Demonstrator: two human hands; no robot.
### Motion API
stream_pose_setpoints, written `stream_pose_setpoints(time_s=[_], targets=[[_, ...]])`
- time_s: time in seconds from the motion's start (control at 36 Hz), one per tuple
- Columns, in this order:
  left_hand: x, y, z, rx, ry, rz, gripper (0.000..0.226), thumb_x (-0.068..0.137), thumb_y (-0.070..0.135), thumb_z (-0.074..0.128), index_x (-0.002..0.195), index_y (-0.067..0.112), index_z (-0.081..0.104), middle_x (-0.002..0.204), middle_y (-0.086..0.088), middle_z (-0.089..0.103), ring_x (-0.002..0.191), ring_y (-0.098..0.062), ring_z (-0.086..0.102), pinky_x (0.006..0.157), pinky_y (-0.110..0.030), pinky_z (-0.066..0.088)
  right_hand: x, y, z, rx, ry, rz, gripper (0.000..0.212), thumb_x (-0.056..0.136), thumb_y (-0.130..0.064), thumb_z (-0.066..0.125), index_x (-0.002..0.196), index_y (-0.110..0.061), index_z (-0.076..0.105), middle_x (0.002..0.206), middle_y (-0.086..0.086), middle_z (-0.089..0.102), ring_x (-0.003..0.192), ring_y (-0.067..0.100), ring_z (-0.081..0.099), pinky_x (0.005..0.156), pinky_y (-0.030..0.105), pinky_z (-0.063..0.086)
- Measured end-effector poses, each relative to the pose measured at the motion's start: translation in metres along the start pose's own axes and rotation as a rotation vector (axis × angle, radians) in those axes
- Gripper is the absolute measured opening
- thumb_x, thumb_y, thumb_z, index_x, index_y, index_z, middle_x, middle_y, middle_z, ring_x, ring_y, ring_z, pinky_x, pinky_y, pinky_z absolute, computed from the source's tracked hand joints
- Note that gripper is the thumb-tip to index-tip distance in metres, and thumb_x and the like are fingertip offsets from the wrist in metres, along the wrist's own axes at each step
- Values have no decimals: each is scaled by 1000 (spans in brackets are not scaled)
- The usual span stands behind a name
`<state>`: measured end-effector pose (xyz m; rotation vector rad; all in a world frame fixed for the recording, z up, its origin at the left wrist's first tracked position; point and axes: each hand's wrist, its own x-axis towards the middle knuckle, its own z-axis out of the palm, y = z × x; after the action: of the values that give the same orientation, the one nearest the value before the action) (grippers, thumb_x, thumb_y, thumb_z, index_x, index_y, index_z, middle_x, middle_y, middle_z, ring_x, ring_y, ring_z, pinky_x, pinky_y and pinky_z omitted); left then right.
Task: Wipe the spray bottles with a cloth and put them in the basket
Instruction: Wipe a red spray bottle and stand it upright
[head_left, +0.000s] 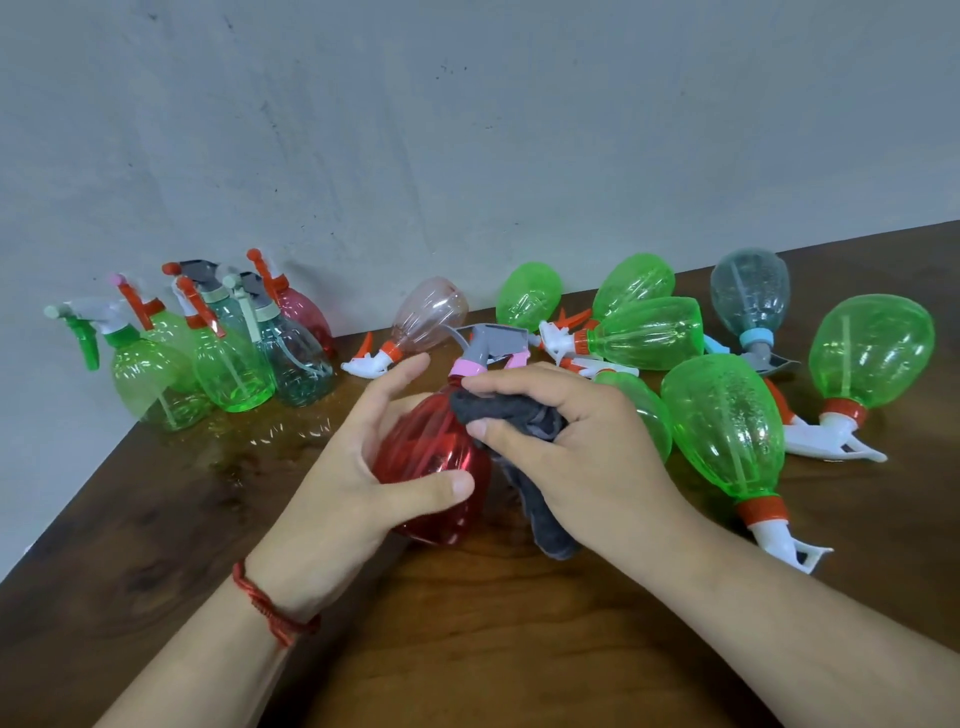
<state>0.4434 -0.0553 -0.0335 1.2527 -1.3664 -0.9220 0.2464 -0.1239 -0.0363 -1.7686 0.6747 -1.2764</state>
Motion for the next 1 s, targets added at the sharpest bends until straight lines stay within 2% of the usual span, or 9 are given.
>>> stream_pose_setpoints(time_s=[0.11, 0.19, 0.28, 0.42, 0.5, 0.67, 0.78, 0.86, 1.0], targets=[[-5, 1, 4, 37, 30, 63, 94, 67, 34, 86, 152, 49, 49, 135, -8, 71, 122, -29, 72, 101, -42, 56, 2, -6, -2, -45, 52, 13, 24, 89, -14, 83, 107, -27, 77, 99, -22, 76, 94, -4, 72, 81, 10, 51], [-7, 2, 5, 61, -15, 103, 97, 69, 33, 83, 157, 49, 45, 140, -5, 69, 127, -28, 69, 102, -39, 58, 9, -9, -12, -143, 185, -82, 19, 90, -13, 82, 103, -25, 76, 92, -16, 76, 87, 0, 72, 78, 14, 52], [-9, 2, 6, 94, -39, 133, 94, 70, 34, 82, 157, 46, 47, 144, 2, 66, 130, -25, 67, 100, -31, 58, 19, -8, -29, -321, 314, -191, 17, 91, -10, 80, 105, -18, 77, 101, -8, 70, 93, -1, 65, 80, 8, 45], [-13, 3, 11, 184, -79, 181, 87, 79, 35, 81, 159, 37, 47, 153, 2, 60, 138, -26, 61, 110, -41, 54, 28, 4, -33, -508, 314, -224, 18, 93, -18, 79, 111, -19, 80, 106, -6, 70, 97, 12, 64, 87, 31, 52], [-13, 2, 15, 195, -59, 209, 83, 80, 33, 79, 158, 31, 50, 156, 4, 58, 141, -24, 59, 114, -50, 48, 28, 8, -24, -595, 287, -322, 22, 94, -19, 77, 116, -16, 80, 110, -4, 71, 102, 24, 64, 89, 36, 52], [-12, 2, 19, 208, -23, 236, 82, 81, 32, 77, 158, 24, 49, 152, 8, 62, 139, -17, 60, 112, -31, 50, 26, 3, -5, -615, 89, -476, 33, 93, -6, 74, 125, -13, 76, 119, 0, 70, 109, 24, 61, 97, 29, 47], [-12, 4, 19, 168, 0, 258, 82, 78, 35, 77, 156, 28, 52, 150, 6, 63, 135, -19, 63, 105, -24, 52, 35, 8, -27, -628, 235, -442, 37, 87, 4, 73, 121, -11, 77, 114, 2, 70, 104, 26, 61, 92, 27, 46], [-13, 6, 21, 137, 6, 259, 82, 76, 36, 77, 155, 32, 54, 151, 6, 63, 137, -20, 62, 102, -21, 53, 37, 13, -37, -613, 315, -369, 33, 88, -1, 73, 118, -12, 79, 111, 1, 69, 102, 25, 65, 89, 35, 52], [-13, 8, 22, 139, 8, 252, 81, 77, 36, 76, 154, 33, 54, 149, 9, 64, 135, -15, 63, 100, -17, 52, 31, 10, -21, -562, 181, -402, 37, 87, -1, 72, 120, -15, 78, 115, -2, 68, 105, 21, 62, 92, 35, 52]])
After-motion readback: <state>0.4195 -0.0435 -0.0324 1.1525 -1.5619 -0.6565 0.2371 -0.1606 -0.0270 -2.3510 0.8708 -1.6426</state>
